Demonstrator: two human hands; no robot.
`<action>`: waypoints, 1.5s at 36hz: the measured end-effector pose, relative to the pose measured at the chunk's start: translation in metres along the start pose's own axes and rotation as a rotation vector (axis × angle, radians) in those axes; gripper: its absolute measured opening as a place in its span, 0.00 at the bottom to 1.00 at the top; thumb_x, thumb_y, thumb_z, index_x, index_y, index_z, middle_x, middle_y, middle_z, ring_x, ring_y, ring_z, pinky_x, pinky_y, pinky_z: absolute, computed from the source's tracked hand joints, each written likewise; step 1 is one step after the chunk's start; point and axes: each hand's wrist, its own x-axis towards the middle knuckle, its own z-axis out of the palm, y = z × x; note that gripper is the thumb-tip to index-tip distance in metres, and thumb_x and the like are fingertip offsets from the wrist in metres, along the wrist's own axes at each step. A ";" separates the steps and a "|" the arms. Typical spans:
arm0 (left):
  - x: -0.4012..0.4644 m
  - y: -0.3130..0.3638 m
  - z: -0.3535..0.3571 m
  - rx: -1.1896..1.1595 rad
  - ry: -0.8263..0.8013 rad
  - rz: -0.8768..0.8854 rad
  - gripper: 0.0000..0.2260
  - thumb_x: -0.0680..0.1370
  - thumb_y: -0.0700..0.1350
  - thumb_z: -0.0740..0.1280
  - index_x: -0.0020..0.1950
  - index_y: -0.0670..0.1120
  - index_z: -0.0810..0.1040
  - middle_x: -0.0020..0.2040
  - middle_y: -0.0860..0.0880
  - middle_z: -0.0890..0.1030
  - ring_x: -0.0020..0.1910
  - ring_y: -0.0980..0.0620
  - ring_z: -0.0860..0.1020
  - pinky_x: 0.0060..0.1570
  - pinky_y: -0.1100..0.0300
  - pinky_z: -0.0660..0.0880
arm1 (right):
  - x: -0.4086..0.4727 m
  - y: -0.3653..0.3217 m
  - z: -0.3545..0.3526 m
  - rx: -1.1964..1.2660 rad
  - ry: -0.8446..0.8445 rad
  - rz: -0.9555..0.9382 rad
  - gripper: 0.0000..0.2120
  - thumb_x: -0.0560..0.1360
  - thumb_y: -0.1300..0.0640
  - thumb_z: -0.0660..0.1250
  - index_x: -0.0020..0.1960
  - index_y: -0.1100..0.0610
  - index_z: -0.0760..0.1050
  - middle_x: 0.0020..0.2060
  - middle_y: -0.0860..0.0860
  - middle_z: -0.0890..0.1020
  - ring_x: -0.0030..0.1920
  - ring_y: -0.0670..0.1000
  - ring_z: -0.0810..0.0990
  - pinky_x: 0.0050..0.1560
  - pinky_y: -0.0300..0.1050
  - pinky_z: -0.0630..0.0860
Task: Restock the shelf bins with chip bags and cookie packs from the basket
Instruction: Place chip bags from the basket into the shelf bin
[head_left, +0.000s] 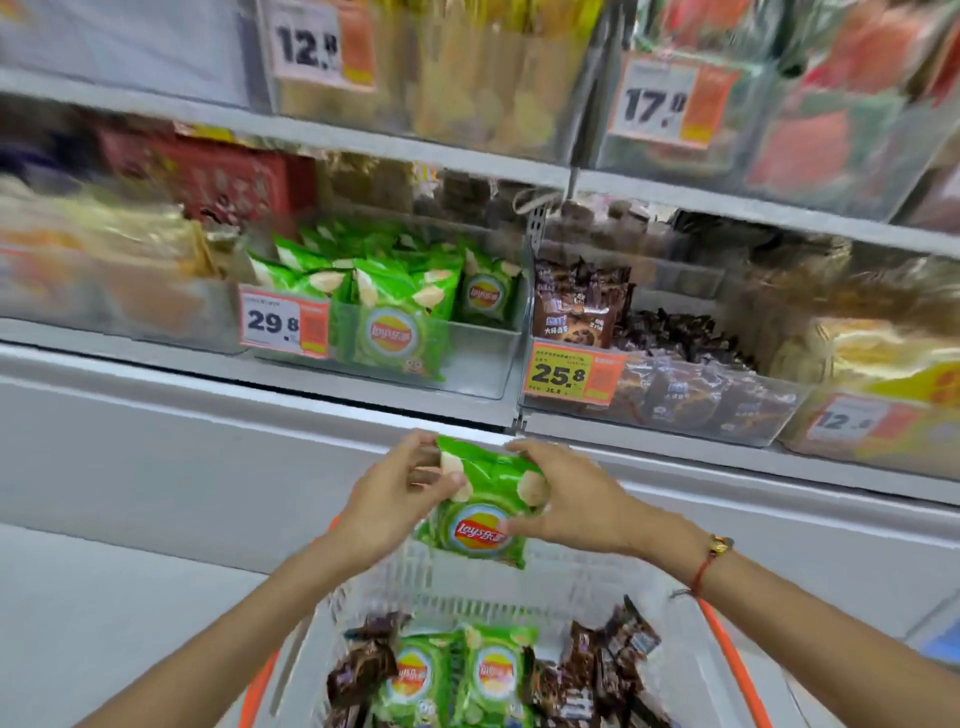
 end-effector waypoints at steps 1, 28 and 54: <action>0.005 0.011 -0.007 -0.016 0.014 0.037 0.14 0.74 0.46 0.73 0.55 0.53 0.72 0.51 0.49 0.82 0.49 0.50 0.81 0.53 0.55 0.77 | 0.004 -0.007 -0.010 -0.011 0.060 -0.006 0.41 0.68 0.39 0.73 0.74 0.49 0.59 0.67 0.49 0.71 0.67 0.51 0.68 0.66 0.50 0.66; 0.209 0.085 -0.093 1.428 0.074 0.376 0.24 0.81 0.59 0.42 0.75 0.55 0.61 0.66 0.47 0.75 0.65 0.45 0.71 0.64 0.51 0.60 | 0.118 -0.046 -0.095 0.259 1.103 -0.096 0.26 0.71 0.57 0.74 0.67 0.48 0.70 0.57 0.44 0.75 0.54 0.43 0.76 0.52 0.49 0.78; 0.211 0.067 -0.091 1.261 0.272 0.417 0.40 0.70 0.62 0.30 0.70 0.57 0.70 0.63 0.46 0.78 0.63 0.44 0.73 0.66 0.50 0.60 | 0.244 -0.038 -0.087 -0.367 0.435 0.324 0.16 0.75 0.58 0.66 0.63 0.55 0.73 0.57 0.58 0.79 0.59 0.61 0.77 0.55 0.51 0.74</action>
